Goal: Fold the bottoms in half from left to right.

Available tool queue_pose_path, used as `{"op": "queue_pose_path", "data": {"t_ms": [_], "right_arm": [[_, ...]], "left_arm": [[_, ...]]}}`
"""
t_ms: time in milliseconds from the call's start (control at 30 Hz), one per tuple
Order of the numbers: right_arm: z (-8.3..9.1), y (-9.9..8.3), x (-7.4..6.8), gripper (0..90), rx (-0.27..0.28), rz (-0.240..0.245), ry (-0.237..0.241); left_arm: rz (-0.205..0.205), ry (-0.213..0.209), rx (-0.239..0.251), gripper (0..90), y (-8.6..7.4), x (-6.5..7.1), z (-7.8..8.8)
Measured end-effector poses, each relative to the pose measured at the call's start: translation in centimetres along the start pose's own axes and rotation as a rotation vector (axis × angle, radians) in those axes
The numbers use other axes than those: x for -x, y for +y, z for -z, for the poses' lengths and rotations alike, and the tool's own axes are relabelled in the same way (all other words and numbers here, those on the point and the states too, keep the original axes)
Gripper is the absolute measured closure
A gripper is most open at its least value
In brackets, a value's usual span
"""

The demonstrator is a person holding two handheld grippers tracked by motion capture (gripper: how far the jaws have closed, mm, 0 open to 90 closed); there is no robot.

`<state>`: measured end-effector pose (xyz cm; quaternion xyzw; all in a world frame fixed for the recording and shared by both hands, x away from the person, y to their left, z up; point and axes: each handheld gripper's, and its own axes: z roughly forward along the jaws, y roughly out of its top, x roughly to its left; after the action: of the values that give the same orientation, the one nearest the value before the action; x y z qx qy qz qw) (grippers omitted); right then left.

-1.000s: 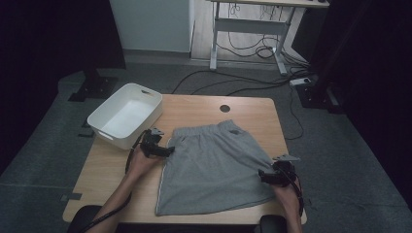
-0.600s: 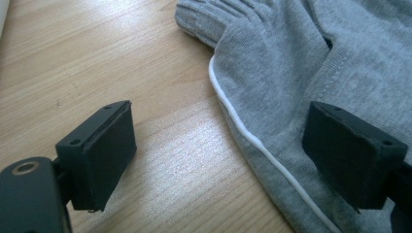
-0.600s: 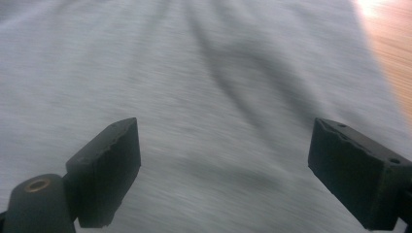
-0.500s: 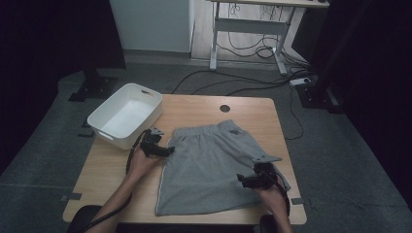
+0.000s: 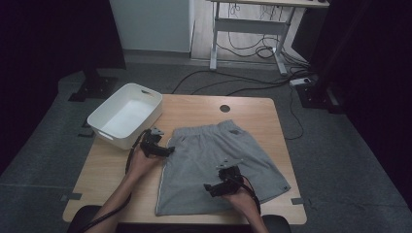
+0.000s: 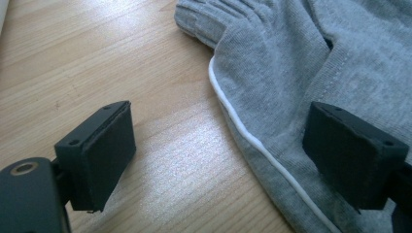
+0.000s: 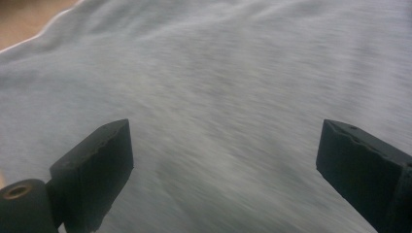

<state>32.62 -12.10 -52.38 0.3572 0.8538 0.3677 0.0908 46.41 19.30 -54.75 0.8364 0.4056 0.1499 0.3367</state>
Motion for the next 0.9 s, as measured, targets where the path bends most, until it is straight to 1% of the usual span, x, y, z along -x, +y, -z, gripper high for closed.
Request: {"op": "queue_pose_path", "data": {"t_ms": [233, 300, 633, 900], "right_arm": [[-2.1, 0.9, -2.8, 6.0, -0.026, 0.048, 0.069], [-2.6, 1.3, -3.6, 5.3, -0.026, 0.069, 0.086], [-4.5, 2.9, -8.2, 3.8, -0.047, 0.176, 0.186], [-5.7, 3.7, -11.2, 6.8, -0.068, 0.252, 0.250]], "left_arm": [[0.000, 0.000, 0.001, 11.2, 0.0, 0.0, 0.0], [-0.002, 0.001, 0.001, 11.2, 0.0, 0.0, 0.0], [-0.001, -0.001, 0.001, 10.9, 0.1, 0.0, -0.1], [-0.003, -0.002, -0.001, 10.6, 0.1, -0.1, -0.1]]}}
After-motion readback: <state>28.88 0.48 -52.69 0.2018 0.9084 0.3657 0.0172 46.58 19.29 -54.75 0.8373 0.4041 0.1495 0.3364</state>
